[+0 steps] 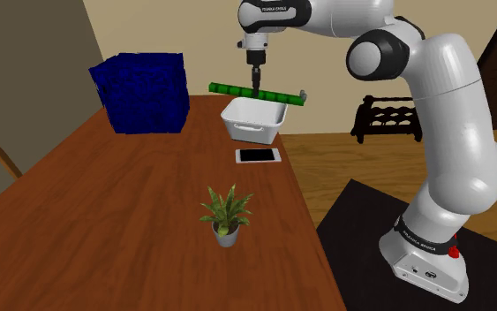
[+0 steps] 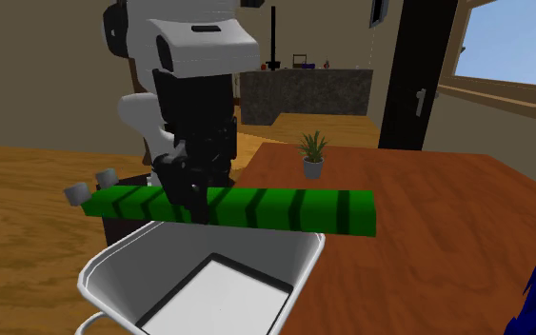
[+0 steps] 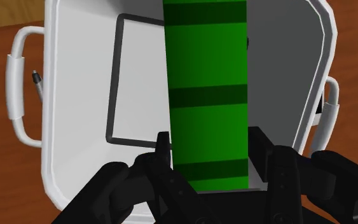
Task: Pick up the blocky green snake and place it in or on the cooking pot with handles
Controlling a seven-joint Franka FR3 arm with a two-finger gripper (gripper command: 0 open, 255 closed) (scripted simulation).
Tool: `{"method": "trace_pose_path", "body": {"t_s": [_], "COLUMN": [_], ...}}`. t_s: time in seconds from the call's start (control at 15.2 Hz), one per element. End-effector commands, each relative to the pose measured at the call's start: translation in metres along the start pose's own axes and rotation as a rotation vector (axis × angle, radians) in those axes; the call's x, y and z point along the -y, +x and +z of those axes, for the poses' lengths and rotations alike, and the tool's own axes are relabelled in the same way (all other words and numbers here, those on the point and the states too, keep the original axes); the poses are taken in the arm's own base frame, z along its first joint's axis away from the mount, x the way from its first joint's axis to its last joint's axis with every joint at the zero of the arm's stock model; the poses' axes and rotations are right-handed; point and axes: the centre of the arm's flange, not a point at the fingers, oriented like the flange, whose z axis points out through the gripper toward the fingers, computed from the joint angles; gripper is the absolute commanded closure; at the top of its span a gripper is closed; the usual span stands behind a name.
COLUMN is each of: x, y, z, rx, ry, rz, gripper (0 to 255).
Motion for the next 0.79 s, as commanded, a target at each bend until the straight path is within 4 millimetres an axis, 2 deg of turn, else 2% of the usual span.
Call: {"method": "trace_pose_path", "body": {"t_s": [0.0,0.53,0.73], "x": [-0.002,-0.007,-0.007], "y": [0.001,0.002,0.002], "z": [0.010,0.054,0.054], "rx": [-0.001,-0.001,-0.001], "ry": [-0.001,-0.001,-0.001], "rz": [-0.001,-0.001,-0.001], "gripper": [255,255,255]}}
